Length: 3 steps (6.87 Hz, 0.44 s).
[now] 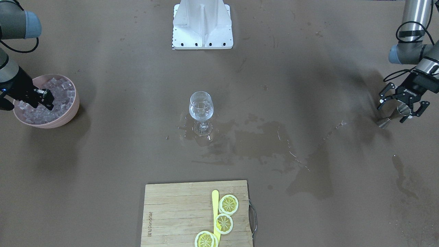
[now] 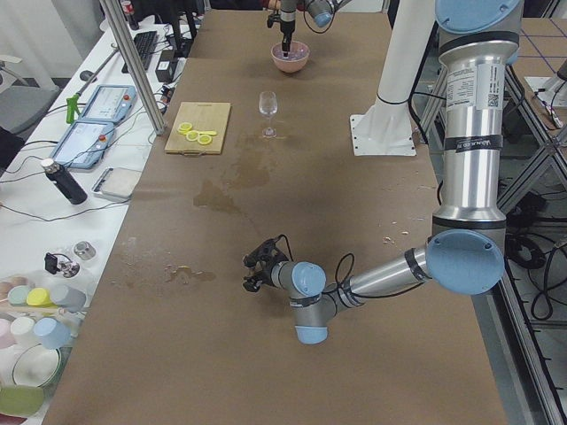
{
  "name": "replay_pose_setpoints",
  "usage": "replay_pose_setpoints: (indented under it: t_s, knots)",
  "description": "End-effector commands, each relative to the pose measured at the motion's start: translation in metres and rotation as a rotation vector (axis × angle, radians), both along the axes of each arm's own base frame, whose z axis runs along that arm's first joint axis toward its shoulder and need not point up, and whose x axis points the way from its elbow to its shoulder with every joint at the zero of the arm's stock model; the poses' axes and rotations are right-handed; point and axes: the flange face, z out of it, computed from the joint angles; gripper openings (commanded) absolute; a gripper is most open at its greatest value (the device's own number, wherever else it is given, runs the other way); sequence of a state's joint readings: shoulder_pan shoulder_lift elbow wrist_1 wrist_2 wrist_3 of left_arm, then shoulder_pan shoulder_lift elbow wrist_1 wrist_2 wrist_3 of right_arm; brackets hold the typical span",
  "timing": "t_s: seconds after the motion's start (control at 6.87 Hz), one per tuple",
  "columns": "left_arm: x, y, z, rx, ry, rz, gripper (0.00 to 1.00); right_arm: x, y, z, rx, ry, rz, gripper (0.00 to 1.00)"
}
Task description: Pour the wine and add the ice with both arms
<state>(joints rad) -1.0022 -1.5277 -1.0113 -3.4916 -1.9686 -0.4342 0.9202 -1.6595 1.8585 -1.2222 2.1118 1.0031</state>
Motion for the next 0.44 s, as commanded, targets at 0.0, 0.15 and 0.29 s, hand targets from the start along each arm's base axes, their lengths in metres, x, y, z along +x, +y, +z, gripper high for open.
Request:
replay_pose_setpoints:
  t_s: [0.0,0.15,0.29]
  knots:
    - [0.0037,0.0059,0.0081,0.007,-0.001,-0.003,0.95,-0.0039,0.0007,0.0034,0.000,0.010,-0.004,0.58]
    - [0.0027,0.0076,0.0081,0.012,0.009,-0.003,0.95,-0.0048,0.0002,0.0045,0.001,0.014,-0.004,0.57]
    - [0.0031,0.0058,0.0066,0.013,0.015,-0.011,0.95,-0.0030,-0.0003,0.0053,0.001,0.017,0.001,0.51]
